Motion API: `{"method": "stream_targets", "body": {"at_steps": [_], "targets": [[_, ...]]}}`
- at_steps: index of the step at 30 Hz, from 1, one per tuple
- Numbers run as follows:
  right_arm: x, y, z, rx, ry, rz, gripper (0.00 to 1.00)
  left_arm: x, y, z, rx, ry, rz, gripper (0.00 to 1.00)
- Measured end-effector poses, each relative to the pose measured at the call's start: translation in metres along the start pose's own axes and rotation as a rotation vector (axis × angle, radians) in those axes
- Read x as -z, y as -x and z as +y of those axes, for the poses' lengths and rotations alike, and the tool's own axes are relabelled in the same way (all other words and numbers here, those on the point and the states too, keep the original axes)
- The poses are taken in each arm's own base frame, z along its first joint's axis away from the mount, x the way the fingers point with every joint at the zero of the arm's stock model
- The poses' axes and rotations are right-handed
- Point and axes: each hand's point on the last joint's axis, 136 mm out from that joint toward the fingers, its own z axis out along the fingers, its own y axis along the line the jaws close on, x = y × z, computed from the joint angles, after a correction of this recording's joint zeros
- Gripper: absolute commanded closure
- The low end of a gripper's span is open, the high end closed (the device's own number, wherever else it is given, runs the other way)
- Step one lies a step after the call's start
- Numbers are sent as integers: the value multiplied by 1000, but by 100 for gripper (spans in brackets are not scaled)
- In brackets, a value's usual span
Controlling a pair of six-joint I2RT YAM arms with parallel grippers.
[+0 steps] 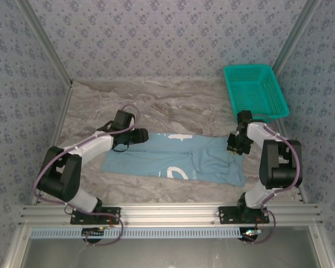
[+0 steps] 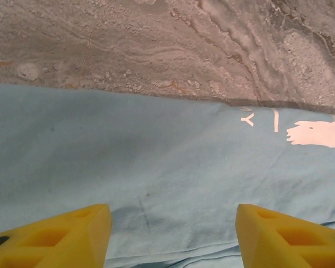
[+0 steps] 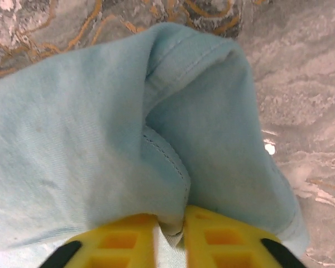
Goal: Fold the inside-out t-shirt
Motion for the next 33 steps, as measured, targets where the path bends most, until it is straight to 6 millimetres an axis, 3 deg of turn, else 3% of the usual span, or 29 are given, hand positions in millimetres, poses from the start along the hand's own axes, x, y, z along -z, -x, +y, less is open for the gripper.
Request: {"method": "stream_targets", "body": {"at_steps": [11, 16, 21, 25, 29, 33], "targets": [[17, 33, 0, 22, -43, -96, 88, 0, -3, 11, 9, 50, 10, 39], [17, 47, -7, 20, -109, -120, 68, 0, -6, 14, 12, 61, 22, 40], [21, 52, -12, 31, -157, -133, 58, 1, -6, 15, 2, 63, 24, 38], [33, 43, -8, 36, -135, -147, 52, 1, -6, 16, -3, 67, 22, 35], [45, 18, -2, 45, -68, -164, 44, -4, -4, 23, 22, 68, 30, 32], [37, -8, 32, 116, 24, -133, 47, -14, 1, 50, 100, 94, 43, 33]]}}
